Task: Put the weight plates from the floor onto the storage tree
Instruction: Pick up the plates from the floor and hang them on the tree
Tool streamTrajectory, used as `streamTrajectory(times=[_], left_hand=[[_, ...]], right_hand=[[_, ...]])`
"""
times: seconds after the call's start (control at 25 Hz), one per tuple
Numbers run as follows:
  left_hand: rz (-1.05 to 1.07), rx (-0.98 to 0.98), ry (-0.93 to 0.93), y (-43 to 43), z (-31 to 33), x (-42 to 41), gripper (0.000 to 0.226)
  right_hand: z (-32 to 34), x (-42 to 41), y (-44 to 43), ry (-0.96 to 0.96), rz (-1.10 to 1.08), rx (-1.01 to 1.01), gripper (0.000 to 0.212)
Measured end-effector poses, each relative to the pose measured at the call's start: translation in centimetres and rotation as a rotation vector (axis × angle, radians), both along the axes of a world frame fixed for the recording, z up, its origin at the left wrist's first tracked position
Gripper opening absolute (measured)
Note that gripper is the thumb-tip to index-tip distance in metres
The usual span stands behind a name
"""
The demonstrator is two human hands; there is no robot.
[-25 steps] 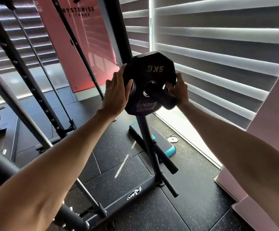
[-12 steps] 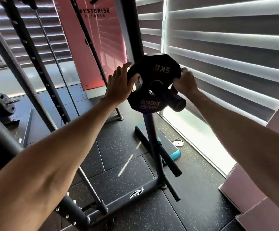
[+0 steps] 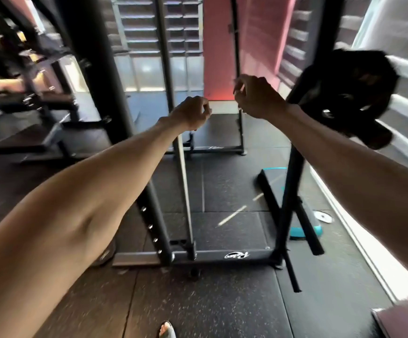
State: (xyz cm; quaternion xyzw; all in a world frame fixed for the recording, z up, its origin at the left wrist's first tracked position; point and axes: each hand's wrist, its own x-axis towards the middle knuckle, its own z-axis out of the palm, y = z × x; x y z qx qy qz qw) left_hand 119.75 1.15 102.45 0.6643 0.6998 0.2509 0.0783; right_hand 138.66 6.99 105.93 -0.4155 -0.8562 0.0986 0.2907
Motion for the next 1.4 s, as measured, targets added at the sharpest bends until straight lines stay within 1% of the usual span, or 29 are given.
streamTrajectory(times=[0.12, 0.2, 0.28, 0.36, 0.44, 0.52, 0.6, 0.68, 0.72, 0.76, 0.84, 0.96, 1.08, 1.16, 1.24, 1.4], left_hand=[[0.164, -0.091, 0.014, -5.6, -3.2, -7.7, 0.021], [0.285, -0.131, 0.009, -9.8, -6.0, -13.2, 0.025], [0.384, -0.213, -0.003, -14.6, -9.1, -18.3, 0.026], [0.469, -0.343, -0.062, -19.8, -12.8, -22.9, 0.028], [0.557, -0.489, -0.154, -25.7, -16.9, -27.3, 0.03], [0.622, -0.638, -0.205, -31.4, -21.1, -31.0, 0.031], [0.688, -0.752, -0.251, -36.4, -25.6, -34.3, 0.031], [0.726, -0.789, -0.314, -40.7, -29.6, -36.7, 0.03], [0.739, -0.793, -0.333, -42.6, -31.3, -37.8, 0.032], [0.755, -0.805, -0.348, -44.2, -32.7, -38.8, 0.036], [0.809, -0.795, -0.434, -47.2, -35.0, -40.8, 0.037], [0.899, -0.756, -0.54, -49.4, -38.3, -43.0, 0.032], [0.946, -0.758, -0.609, -48.8, -41.8, -45.4, 0.028], [0.957, -0.788, -0.633, -47.2, -44.3, -47.1, 0.026], [0.952, -0.81, -0.613, -44.8, -46.6, -49.9, 0.022], [0.918, -0.838, -0.647, -38.5, -51.5, -57.3, 0.019]], right_hand=[[-4.8, -9.4, -2.7, -0.172, 0.18, -0.197, 0.021], [-8.0, -16.1, -5.9, -0.278, 0.306, -0.211, 0.019], [-11.0, -22.5, -9.7, -0.359, 0.425, -0.217, 0.019], [-14.2, -28.8, -13.7, -0.449, 0.552, -0.224, 0.022], [-17.7, -34.8, -18.3, -0.533, 0.676, -0.282, 0.021], [-21.7, -39.6, -22.5, -0.638, 0.798, -0.293, 0.018], [-25.9, -43.7, -26.3, -0.771, 0.876, -0.283, 0.022], [-29.9, -46.7, -29.6, -0.892, 0.925, -0.304, 0.021], [-31.8, -48.1, -31.0, -0.952, 0.952, -0.315, 0.019], [-33.7, -49.5, -32.0, -0.993, 0.964, -0.339, 0.017], [-36.6, -52.0, -34.1, -1.038, 0.975, -0.416, 0.021], [-40.4, -54.3, -35.7, -1.063, 0.992, -0.532, 0.025], [-44.1, -57.2, -35.9, -1.095, 0.989, -0.624, 0.023], [-46.6, -59.3, -35.0, -1.086, 0.961, -0.641, 0.024], [-49.0, -62.0, -33.2, -1.066, 0.913, -0.665, 0.025], [-54.4, -68.6, -27.6, -0.989, 0.771, -0.764, 0.023]])
